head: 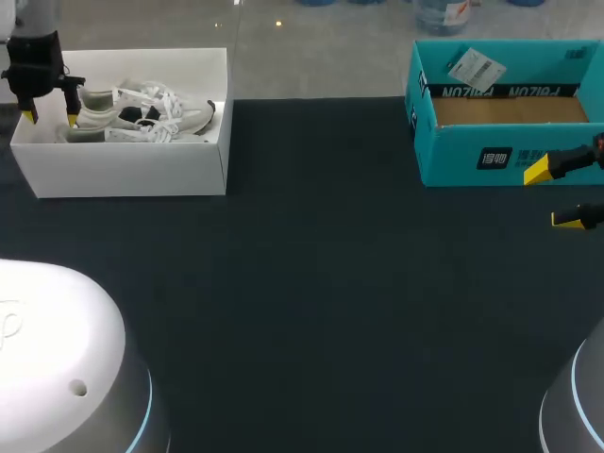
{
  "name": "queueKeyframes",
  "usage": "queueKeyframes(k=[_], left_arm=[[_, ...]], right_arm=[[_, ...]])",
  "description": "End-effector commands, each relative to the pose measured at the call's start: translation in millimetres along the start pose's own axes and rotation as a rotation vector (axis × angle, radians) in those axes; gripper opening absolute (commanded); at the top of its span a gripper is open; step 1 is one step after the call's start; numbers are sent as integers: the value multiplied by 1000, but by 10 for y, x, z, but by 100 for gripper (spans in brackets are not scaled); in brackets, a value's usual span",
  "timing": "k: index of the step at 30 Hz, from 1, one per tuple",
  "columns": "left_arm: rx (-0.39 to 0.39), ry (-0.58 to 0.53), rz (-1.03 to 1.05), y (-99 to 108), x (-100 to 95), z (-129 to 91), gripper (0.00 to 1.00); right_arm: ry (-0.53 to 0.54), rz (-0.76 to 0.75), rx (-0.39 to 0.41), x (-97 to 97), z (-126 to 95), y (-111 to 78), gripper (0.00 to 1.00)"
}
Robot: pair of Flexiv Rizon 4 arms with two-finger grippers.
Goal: Take the shoe out of the shoebox, open the shoe tongue, remove and reinsert the insole, then place the shoe into the shoebox
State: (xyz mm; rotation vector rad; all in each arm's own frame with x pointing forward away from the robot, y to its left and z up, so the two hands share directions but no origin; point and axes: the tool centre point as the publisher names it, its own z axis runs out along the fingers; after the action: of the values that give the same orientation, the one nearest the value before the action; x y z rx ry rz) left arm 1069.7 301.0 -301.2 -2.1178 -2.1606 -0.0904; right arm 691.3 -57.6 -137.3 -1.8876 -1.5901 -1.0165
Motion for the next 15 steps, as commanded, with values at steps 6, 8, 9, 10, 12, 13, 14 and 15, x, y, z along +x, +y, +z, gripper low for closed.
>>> queueKeyframes(k=[6, 8, 9, 10, 12, 13, 14, 15], left_arm=[[53, -24, 9, 183, 57, 51, 71], [45, -34, 11, 178, 74, 56, 69], [42, -45, 11, 185, 86, 65, 69], [41, -48, 6, 200, 92, 81, 69], [36, -68, 0, 226, 93, 112, 69], [29, -77, -3, 243, 87, 135, 71], [31, -90, -7, 263, 78, 159, 73], [33, -90, -7, 276, 71, 176, 72]], right_arm=[[-2, 2, 1, -2, 10, 3, 100], [-2, 2, 1, -2, 10, 3, 100], [-2, 2, 1, -2, 10, 3, 100], [-2, 2, 1, -2, 10, 3, 100], [-2, 2, 1, -2, 10, 3, 100], [-2, 2, 1, -2, 10, 3, 100], [-2, 2, 1, -2, 10, 3, 100], [-2, 2, 1, -2, 10, 3, 100]])
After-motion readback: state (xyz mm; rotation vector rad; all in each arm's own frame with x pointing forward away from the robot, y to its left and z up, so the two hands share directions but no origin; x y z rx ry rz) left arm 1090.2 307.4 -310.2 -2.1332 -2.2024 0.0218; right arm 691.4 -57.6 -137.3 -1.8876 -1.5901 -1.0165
